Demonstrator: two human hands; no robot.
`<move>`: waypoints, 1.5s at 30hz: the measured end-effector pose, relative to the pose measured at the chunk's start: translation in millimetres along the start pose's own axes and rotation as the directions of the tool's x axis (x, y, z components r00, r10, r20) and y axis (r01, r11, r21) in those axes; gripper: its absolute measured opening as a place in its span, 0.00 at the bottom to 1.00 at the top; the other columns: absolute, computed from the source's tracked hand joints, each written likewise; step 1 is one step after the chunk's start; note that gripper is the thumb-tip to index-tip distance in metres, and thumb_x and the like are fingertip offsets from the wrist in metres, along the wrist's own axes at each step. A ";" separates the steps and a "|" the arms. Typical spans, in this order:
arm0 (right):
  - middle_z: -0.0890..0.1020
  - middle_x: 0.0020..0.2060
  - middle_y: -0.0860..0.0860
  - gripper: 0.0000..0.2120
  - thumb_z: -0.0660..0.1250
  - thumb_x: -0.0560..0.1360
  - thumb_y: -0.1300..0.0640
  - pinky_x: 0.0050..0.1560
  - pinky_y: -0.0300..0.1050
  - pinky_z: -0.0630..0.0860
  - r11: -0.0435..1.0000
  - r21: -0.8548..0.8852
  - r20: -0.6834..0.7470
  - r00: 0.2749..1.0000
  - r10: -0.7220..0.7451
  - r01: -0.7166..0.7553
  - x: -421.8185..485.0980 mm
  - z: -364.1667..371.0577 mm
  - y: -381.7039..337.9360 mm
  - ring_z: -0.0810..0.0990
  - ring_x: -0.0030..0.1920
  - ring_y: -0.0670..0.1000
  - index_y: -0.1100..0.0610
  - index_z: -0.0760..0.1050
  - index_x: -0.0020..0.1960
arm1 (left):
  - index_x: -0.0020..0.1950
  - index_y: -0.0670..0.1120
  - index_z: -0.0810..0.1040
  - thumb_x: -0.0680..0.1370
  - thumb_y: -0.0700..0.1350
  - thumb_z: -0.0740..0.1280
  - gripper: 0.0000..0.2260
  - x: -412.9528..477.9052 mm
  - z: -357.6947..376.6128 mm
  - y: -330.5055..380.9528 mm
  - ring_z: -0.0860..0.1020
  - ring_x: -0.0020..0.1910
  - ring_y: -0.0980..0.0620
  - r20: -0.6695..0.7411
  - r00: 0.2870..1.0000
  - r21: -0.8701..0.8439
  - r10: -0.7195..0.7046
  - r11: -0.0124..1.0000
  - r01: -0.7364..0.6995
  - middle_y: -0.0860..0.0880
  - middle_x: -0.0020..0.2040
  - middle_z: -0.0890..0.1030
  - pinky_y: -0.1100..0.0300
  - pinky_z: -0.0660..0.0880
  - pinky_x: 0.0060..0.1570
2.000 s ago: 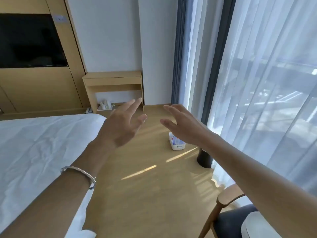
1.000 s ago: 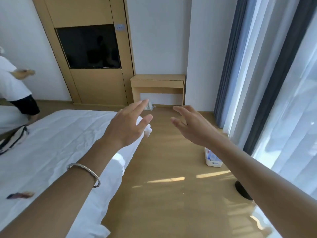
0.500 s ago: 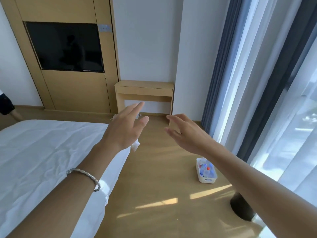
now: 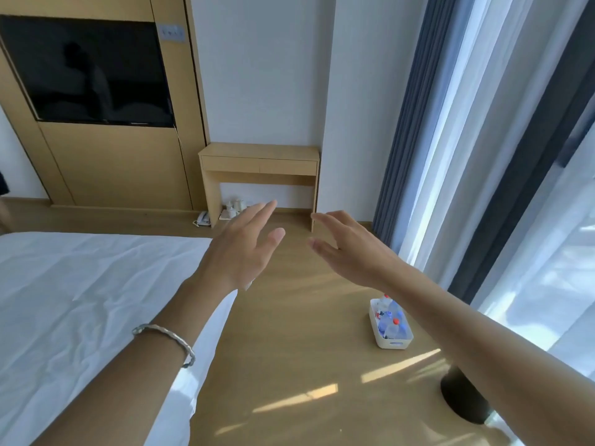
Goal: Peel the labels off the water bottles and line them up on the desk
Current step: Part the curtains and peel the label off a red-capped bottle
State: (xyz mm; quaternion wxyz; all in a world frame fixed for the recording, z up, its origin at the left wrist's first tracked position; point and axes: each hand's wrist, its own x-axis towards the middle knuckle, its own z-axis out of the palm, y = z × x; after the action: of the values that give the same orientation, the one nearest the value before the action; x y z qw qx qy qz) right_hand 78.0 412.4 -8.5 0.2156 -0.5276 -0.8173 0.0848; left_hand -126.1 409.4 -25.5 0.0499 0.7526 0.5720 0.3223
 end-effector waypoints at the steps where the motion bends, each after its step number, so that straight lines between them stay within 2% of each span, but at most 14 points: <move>1: 0.62 0.73 0.46 0.27 0.55 0.80 0.41 0.57 0.41 0.67 1.000 0.012 -0.007 1.000 0.003 -0.003 12.1 3.5 8.2 0.71 0.65 0.48 0.48 0.57 0.76 | 0.78 0.55 0.57 0.82 0.56 0.55 0.24 11.0 6.1 -4.3 0.59 0.75 0.55 0.014 1.000 0.004 0.007 1.000 -0.007 0.55 0.77 0.60 0.54 0.62 0.70; 4: 0.63 0.73 0.47 0.27 0.55 0.80 0.42 0.60 0.42 0.67 0.999 0.032 -0.013 1.000 0.003 -0.003 42.9 11.6 25.6 0.70 0.67 0.48 0.48 0.58 0.76 | 0.77 0.54 0.58 0.82 0.56 0.55 0.24 37.9 15.1 -15.4 0.60 0.74 0.54 0.021 1.000 -0.007 0.023 1.000 -0.023 0.55 0.77 0.61 0.51 0.64 0.70; 6: 0.63 0.72 0.48 0.26 0.55 0.80 0.42 0.61 0.43 0.68 0.999 0.054 -0.021 1.000 0.003 -0.001 72.4 16.7 40.0 0.70 0.67 0.49 0.49 0.57 0.76 | 0.77 0.54 0.58 0.82 0.55 0.56 0.24 64.3 21.9 -23.2 0.61 0.74 0.54 0.024 1.000 0.020 0.005 1.000 -0.005 0.56 0.76 0.61 0.55 0.63 0.69; 10: 0.63 0.72 0.49 0.27 0.55 0.80 0.41 0.61 0.44 0.68 0.994 0.107 -0.045 0.999 -0.027 0.031 140.7 21.0 65.6 0.72 0.64 0.49 0.49 0.57 0.76 | 0.77 0.54 0.58 0.82 0.55 0.56 0.24 125.0 26.5 -38.9 0.63 0.71 0.57 0.008 1.000 0.090 -0.007 0.996 0.006 0.58 0.75 0.61 0.61 0.63 0.62; 16: 0.62 0.73 0.48 0.26 0.56 0.81 0.44 0.60 0.42 0.66 0.977 0.199 -0.052 0.996 -0.069 0.079 237.5 21.6 105.0 0.70 0.67 0.49 0.50 0.58 0.76 | 0.77 0.57 0.57 0.81 0.57 0.54 0.24 212.9 32.9 -69.8 0.61 0.74 0.55 -0.030 0.997 0.165 -0.073 0.983 0.077 0.57 0.77 0.60 0.52 0.65 0.69; 21: 0.63 0.71 0.48 0.26 0.56 0.81 0.44 0.56 0.40 0.67 0.969 0.242 0.030 0.997 -0.066 0.057 285.4 31.4 135.6 0.72 0.62 0.49 0.50 0.58 0.76 | 0.78 0.57 0.55 0.82 0.56 0.54 0.24 258.2 57.8 -89.2 0.58 0.75 0.56 0.009 0.994 0.213 -0.110 0.971 0.106 0.58 0.77 0.58 0.53 0.64 0.67; 23: 0.63 0.72 0.49 0.26 0.56 0.81 0.44 0.56 0.40 0.67 0.968 0.244 0.015 0.997 -0.070 0.064 302.8 31.4 149.9 0.72 0.63 0.49 0.50 0.58 0.76 | 0.78 0.56 0.55 0.82 0.56 0.54 0.24 279.4 67.9 -94.8 0.58 0.75 0.57 -0.001 0.994 0.200 -0.107 0.974 0.105 0.58 0.77 0.58 0.53 0.64 0.68; 26: 0.64 0.71 0.49 0.25 0.57 0.80 0.43 0.57 0.39 0.66 0.970 0.231 -0.032 0.997 -0.065 0.071 325.4 34.3 173.1 0.71 0.64 0.49 0.50 0.60 0.75 | 0.78 0.54 0.56 0.82 0.55 0.54 0.24 308.5 89.3 -101.0 0.58 0.74 0.58 0.023 0.998 0.189 -0.055 0.981 0.050 0.58 0.76 0.59 0.59 0.63 0.64; 28: 0.64 0.71 0.49 0.25 0.57 0.80 0.43 0.61 0.41 0.67 0.974 0.222 -0.015 0.999 -0.044 0.046 340.3 38.7 188.6 0.70 0.66 0.50 0.50 0.60 0.75 | 0.78 0.54 0.56 0.82 0.55 0.55 0.24 331.2 104.5 -107.3 0.58 0.74 0.59 0.042 0.999 0.161 -0.032 0.987 0.025 0.58 0.76 0.59 0.60 0.62 0.63; 30: 0.63 0.72 0.48 0.26 0.56 0.80 0.43 0.63 0.44 0.67 0.984 0.175 0.018 1.000 -0.026 0.022 355.8 41.8 205.8 0.70 0.66 0.50 0.50 0.59 0.75 | 0.78 0.56 0.55 0.82 0.56 0.54 0.25 359.2 119.4 -114.5 0.57 0.75 0.58 0.049 0.999 0.128 -0.022 0.992 0.015 0.58 0.77 0.58 0.58 0.61 0.67; 34: 0.63 0.73 0.50 0.27 0.56 0.80 0.43 0.62 0.42 0.67 0.993 0.110 -0.016 0.999 0.031 -0.029 392.9 40.8 250.8 0.73 0.64 0.51 0.51 0.58 0.76 | 0.78 0.57 0.54 0.82 0.57 0.54 0.25 422.9 155.9 -124.4 0.56 0.75 0.57 0.076 0.997 0.068 0.022 0.997 -0.027 0.59 0.77 0.57 0.54 0.61 0.69; 38: 0.62 0.73 0.50 0.27 0.56 0.80 0.42 0.62 0.43 0.66 0.989 0.054 -0.013 0.990 0.140 -0.139 442.1 39.0 294.8 0.70 0.67 0.51 0.49 0.57 0.76 | 0.78 0.57 0.53 0.82 0.57 0.53 0.25 493.8 199.6 -134.4 0.56 0.76 0.56 0.145 0.986 0.002 0.080 0.997 -0.081 0.58 0.78 0.56 0.50 0.61 0.72; 45: 0.62 0.72 0.48 0.26 0.56 0.81 0.44 0.62 0.45 0.70 0.934 0.024 -0.029 0.933 0.358 -0.357 505.6 33.1 372.0 0.72 0.65 0.50 0.49 0.57 0.76 | 0.79 0.54 0.53 0.83 0.56 0.53 0.25 622.3 279.4 -135.5 0.55 0.76 0.55 0.248 0.941 -0.094 0.228 0.973 -0.211 0.57 0.78 0.56 0.52 0.59 0.70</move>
State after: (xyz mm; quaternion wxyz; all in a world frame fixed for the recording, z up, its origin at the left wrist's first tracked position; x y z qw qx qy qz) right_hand 193.5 1029.4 -41.3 0.2151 -0.6667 -0.7032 0.1214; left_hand -1.1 1093.4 -39.2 0.1124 0.8451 0.4621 0.2443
